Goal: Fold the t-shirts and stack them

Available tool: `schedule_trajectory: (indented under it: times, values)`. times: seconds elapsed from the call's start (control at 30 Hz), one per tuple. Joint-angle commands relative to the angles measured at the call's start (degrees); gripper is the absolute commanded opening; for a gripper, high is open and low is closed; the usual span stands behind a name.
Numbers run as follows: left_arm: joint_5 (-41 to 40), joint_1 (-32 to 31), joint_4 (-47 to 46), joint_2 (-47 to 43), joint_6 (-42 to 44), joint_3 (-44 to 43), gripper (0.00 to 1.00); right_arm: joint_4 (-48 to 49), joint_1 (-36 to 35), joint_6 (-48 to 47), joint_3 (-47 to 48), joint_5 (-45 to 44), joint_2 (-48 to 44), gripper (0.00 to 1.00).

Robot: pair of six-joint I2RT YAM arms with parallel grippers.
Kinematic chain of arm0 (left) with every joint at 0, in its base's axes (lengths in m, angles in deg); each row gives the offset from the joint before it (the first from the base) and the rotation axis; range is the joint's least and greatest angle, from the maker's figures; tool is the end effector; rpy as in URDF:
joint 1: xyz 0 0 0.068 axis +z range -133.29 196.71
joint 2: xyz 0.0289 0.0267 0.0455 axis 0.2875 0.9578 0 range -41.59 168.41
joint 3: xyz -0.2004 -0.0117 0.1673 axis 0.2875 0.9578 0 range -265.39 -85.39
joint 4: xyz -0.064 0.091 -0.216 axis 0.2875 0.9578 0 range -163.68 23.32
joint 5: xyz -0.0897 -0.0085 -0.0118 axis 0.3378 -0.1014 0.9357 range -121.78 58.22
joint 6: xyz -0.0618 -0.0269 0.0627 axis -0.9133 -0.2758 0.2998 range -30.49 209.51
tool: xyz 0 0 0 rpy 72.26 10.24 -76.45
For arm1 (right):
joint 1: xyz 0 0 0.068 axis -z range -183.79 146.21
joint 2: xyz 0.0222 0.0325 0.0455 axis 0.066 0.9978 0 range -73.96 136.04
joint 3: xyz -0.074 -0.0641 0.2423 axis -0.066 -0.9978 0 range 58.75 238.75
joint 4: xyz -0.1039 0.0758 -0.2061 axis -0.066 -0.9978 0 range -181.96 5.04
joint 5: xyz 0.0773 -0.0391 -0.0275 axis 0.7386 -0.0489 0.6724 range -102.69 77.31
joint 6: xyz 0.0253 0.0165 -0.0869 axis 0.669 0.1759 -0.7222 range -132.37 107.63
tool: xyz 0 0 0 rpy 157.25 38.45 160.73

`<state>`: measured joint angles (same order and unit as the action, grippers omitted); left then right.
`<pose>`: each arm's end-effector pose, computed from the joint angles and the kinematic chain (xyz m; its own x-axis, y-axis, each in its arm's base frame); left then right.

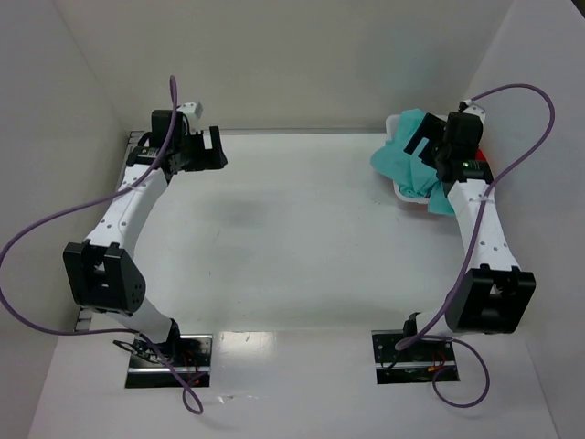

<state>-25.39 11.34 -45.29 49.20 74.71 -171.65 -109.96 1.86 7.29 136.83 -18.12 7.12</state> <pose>0.3811 -0.0452 0.3228 -0.5705 -0.2014 -0.7962 0.0416 0.9611 -0.2729 0.3444 -0.0420 0.3373 -0.3791 0.3742 -0.8463 0.3279 0.9096 0.2553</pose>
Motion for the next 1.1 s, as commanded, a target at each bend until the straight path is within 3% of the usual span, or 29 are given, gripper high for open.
schedule_trajectory:
  times: [0.0,0.27,0.7,1.07]
  values:
    - [1.52,-0.35,-0.52,-1.13,1.71,-1.10,1.00,2.93,1.73,0.29,-0.21,-0.73,-1.19,1.00]
    - [4.59,-2.81,-2.98,0.53,3.56,-2.16,1.00,-0.23,2.44,0.29,6.02,-0.63,11.01,1.00]
    - [5.82,-5.01,-4.56,1.15,4.09,-0.49,1.00,-0.93,2.44,0.29,14.99,-3.44,23.33,1.00]
    - [6.44,-5.01,-5.09,2.21,4.61,0.57,1.00,-3.57,1.64,-2.60,21.41,-5.11,31.06,0.90]
